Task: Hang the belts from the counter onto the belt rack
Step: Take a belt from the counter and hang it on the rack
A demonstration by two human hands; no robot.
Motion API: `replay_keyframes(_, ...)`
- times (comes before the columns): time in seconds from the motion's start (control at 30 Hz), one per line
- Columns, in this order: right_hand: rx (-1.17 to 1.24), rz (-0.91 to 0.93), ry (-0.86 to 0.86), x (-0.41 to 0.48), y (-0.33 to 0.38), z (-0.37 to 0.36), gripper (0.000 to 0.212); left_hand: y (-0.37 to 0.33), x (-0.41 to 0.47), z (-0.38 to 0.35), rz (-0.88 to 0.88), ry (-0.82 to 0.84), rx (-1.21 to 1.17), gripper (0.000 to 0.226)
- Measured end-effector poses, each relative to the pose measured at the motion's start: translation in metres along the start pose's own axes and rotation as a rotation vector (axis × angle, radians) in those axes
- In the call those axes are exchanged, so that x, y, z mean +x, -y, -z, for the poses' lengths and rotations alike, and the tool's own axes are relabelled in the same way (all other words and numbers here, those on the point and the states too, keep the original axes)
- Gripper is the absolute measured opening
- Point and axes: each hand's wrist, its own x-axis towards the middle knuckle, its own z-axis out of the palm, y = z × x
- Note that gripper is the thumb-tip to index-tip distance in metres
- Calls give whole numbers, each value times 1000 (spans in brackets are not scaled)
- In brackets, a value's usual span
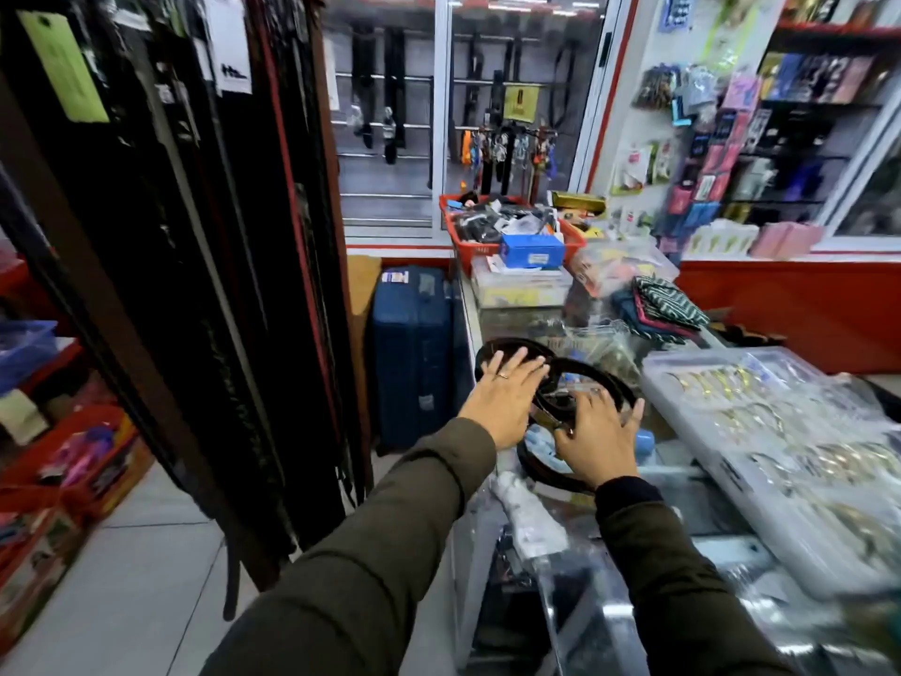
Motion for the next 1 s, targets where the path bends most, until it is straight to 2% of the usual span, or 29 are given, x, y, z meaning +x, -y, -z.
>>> replay_keyframes(0.13,-182,0,96,0,-14,-2,44,-21,26,-3,-102,225,24,64)
replay_keyframes(0.3,-189,52,15,2,-23,0,39,-35,35,-11,-54,251,-30,39)
replay_keyframes(0.43,-217,75,-17,-1,-26,8,43,-38,38,-11,15,200,-185,29)
replay_keyframes(0.57,-238,121,-77,-1,-19,27,44,-32,31,2,40,117,-243,32)
replay_keyframes(0.63,-209,178,-112,2,-12,37,51,-24,24,11,73,71,-270,31)
replay_keyframes(0.77,-116,303,-231,7,12,55,67,0,2,23,183,-47,-362,34)
replay_keyframes(0.83,-84,331,-335,8,27,59,69,14,-11,26,273,-119,-499,35)
replay_keyframes(0.93,98,236,-445,10,52,60,72,34,-31,32,412,-232,-766,35)
replay_keyframes(1.0,395,159,-452,13,73,55,71,45,-44,35,484,-324,-878,34)
